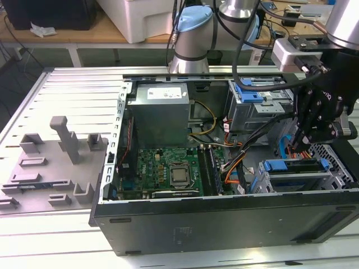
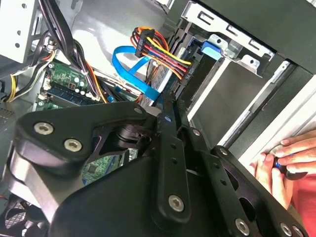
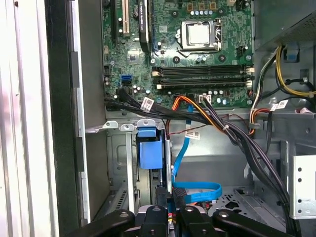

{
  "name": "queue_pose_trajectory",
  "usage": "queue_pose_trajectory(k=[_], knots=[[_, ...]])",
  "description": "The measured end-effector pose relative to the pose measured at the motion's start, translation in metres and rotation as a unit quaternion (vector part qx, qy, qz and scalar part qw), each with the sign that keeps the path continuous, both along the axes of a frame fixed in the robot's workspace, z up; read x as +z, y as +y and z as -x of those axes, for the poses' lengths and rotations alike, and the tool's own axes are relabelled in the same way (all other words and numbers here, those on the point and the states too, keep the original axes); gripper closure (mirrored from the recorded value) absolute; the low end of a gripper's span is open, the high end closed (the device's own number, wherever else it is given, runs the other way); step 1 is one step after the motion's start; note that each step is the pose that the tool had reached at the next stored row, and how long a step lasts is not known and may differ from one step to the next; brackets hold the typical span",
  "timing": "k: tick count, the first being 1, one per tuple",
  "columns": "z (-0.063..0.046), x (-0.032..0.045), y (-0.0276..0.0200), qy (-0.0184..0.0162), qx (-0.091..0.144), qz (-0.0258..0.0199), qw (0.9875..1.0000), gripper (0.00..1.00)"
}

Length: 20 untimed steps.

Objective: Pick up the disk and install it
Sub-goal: 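Insert the second disk wire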

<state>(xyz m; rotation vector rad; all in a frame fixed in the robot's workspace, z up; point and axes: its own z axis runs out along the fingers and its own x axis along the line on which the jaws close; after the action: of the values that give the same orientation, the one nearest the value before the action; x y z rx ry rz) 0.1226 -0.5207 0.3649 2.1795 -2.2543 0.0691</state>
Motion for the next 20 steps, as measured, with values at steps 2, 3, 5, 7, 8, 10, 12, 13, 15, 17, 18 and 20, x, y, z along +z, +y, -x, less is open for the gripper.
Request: queue_pose_trajectory(k=[2,3,5,7,8,10,12,13,15,17,18,20], knots=[[-0.0001,-0.0001,-0.0002,0.0,0.003,0.0001,1.0,0.84],[-0.0001,-0.0001,-0.0007,0.0,0.004,0.0001,1.0,0.84],[-0.0001,-0.0003,-0.0014,0.0,0.006,0.0001,1.0,0.84],[-0.0003,-0.0006,-0.0022,0.0,0.008,0.0,1.0,0.84],[-0.0004,-0.0008,-0.0025,0.0,0.009,0.0,1.0,0.84],[-0.0006,-0.0014,-0.0031,0.0,0.01,0.0,0.9999,0.84],[-0.0009,-0.0019,-0.0036,0.0,0.01,-0.0001,0.9999,0.84],[-0.0011,-0.0022,-0.0037,0.0,0.01,-0.0001,0.9999,0.84],[-0.0017,-0.0028,-0.004,0.0,0.01,-0.0002,0.9999,0.84],[-0.0024,-0.0035,-0.0044,0.0,0.01,-0.0004,0.9999,0.84],[-0.0027,-0.0038,-0.0046,0.0,0.01,-0.0005,0.9999,0.84],[-0.0028,-0.0053,-0.0057,0.0,0.01,-0.001,0.9999,0.84]])
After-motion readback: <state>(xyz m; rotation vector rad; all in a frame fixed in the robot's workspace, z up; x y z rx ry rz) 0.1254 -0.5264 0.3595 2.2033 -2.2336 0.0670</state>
